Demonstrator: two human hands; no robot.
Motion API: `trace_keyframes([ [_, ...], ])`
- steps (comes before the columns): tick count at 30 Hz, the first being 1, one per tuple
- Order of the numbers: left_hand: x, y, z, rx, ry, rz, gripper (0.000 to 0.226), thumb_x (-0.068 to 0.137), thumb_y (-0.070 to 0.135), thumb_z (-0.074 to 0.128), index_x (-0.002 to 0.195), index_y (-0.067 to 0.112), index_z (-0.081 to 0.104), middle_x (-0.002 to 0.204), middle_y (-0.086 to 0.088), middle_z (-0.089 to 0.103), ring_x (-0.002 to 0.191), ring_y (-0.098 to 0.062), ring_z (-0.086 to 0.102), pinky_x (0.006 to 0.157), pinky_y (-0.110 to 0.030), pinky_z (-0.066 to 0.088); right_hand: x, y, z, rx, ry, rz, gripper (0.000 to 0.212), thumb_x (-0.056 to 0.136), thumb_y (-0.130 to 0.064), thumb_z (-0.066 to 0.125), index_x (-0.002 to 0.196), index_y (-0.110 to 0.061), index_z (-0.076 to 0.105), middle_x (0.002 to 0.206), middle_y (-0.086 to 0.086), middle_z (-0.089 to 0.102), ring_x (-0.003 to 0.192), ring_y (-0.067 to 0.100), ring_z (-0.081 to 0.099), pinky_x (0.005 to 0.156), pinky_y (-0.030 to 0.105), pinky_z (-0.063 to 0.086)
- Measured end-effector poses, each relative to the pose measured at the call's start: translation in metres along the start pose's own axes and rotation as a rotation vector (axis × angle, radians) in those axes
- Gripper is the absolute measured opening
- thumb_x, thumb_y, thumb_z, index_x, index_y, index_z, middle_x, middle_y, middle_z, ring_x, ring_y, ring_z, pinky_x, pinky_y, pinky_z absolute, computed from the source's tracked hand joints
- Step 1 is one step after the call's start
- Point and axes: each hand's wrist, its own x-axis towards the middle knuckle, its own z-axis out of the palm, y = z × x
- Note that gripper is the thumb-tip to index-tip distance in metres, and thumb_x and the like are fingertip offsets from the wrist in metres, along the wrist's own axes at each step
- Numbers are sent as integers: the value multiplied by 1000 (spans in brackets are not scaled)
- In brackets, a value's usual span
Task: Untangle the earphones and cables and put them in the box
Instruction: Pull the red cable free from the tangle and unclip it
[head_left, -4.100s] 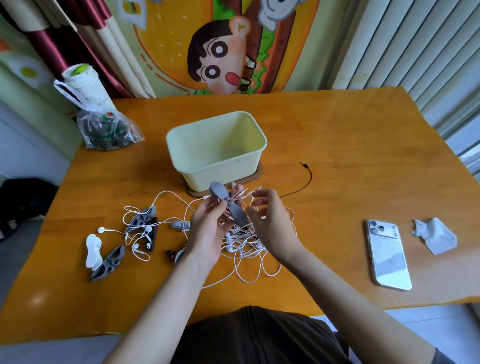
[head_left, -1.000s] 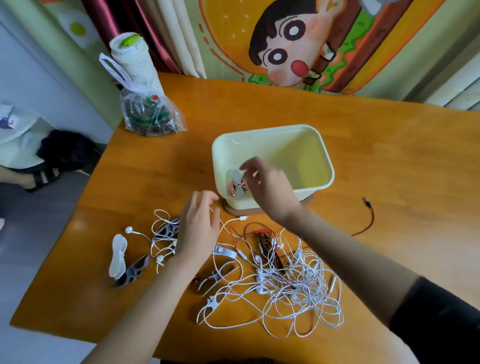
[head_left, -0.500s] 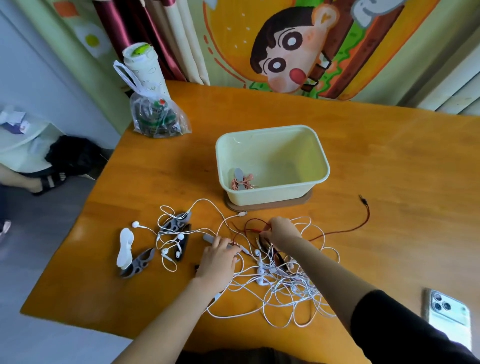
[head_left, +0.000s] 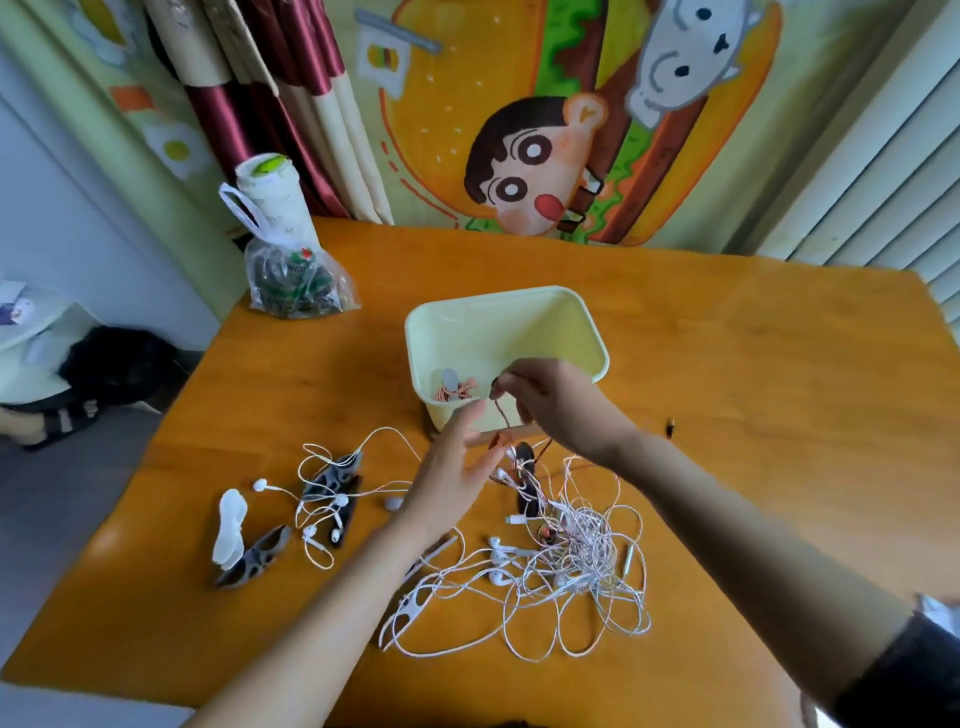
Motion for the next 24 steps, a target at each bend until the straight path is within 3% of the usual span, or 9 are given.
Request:
trace_keyframes([
  [2,5,25,-1,-109,-19,90,21,97,15,51,99,36,55,100,17,63,95,0,61,87,-17,46,-4,-14,-12,-7,38,-26,27,97,-18,46,84,-9,68,55,-7,53,47,-2,49,51,11,35],
  [4,7,37,-3,-119,-14,100,23,99,15,47,84,28,57,80,7,64,85,-13,64,83,-27,48,-10,-24,-25,-13,119,-21,28,97,-19,46,82,-11,68,53,-8,53,46,0,48,50,12,35],
  [6,8,36,-7,-55,-15,47,23,100,15,44,83,22,57,74,1,61,79,-18,61,79,-29,48,-13,-29,-39,-3,237,-15,27,97,-20,46,79,-16,67,52,-8,53,45,0,48,48,12,35],
  [10,2,24,-9,43,-72,-71,28,102,14,38,83,14,59,71,3,58,66,2,55,74,-18,42,-24,-36,-72,39,490,-10,27,98,-21,46,80,-17,66,54,-7,53,45,-3,47,48,10,33],
  [13,0,15,-15,38,-70,-103,34,103,16,36,80,17,60,67,-3,58,68,-11,58,78,-28,45,-33,-34,-89,93,602,3,28,99,-22,45,83,-15,67,55,-6,53,43,-4,46,47,8,33],
  [16,4,33,-23,-53,13,2,31,103,21,37,90,15,64,57,-3,47,58,-13,53,79,-44,54,-41,-24,-90,13,558,60,30,99,-23,43,83,-15,67,56,-7,55,42,-5,47,44,8,33],
  [18,8,59,-28,-88,85,100,30,103,21,38,91,18,65,53,7,36,50,-9,40,72,-44,55,-44,-14,-83,-35,463,107,30,99,-21,43,85,-13,68,57,-7,56,41,-5,46,41,9,32],
  [21,7,107,-38,-114,156,288,30,102,22,38,94,24,67,48,12,34,49,-7,28,51,-32,36,-46,-4,-74,-50,358,146,30,99,-20,43,85,-12,69,59,-7,58,42,1,46,40,10,33],
  [24,8,130,-48,-49,210,387,29,102,25,41,95,21,69,49,10,32,49,-7,29,46,-24,22,-49,-2,-67,-58,274,166,30,99,-18,42,85,-14,68,60,-8,58,41,2,46,42,9,34],
])
